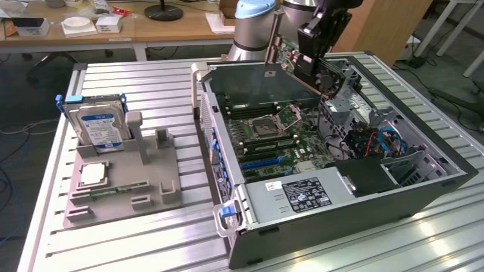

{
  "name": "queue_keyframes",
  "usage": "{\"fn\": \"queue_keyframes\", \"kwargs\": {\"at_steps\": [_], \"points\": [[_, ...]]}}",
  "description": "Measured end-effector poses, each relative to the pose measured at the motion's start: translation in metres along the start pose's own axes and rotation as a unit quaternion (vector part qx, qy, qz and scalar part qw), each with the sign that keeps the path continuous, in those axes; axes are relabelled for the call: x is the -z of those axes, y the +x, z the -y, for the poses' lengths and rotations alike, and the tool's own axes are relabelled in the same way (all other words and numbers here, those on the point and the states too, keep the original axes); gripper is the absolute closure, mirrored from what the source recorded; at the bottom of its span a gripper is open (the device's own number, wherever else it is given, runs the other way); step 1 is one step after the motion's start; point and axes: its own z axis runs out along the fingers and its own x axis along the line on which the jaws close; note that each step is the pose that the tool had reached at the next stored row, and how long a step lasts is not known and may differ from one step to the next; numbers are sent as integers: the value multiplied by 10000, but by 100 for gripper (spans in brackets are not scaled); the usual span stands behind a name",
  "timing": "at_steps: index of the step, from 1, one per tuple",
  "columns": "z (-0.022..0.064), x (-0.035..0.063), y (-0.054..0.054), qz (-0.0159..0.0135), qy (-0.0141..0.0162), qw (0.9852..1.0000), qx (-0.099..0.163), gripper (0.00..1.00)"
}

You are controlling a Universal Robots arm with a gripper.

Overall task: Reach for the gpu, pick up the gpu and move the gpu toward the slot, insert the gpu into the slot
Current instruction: 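Insert the gpu into the slot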

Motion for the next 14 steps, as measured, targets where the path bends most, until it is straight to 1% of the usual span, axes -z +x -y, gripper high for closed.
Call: {"fn": "queue_keyframes", "kwargs": {"at_steps": [5, 6, 14], "points": [[0, 0, 0, -5, -4, 9998, 179, 73], [1, 0, 0, -7, -5, 9997, 245, 73], [2, 0, 1, -16, -12, 9986, 523, 73]]}}
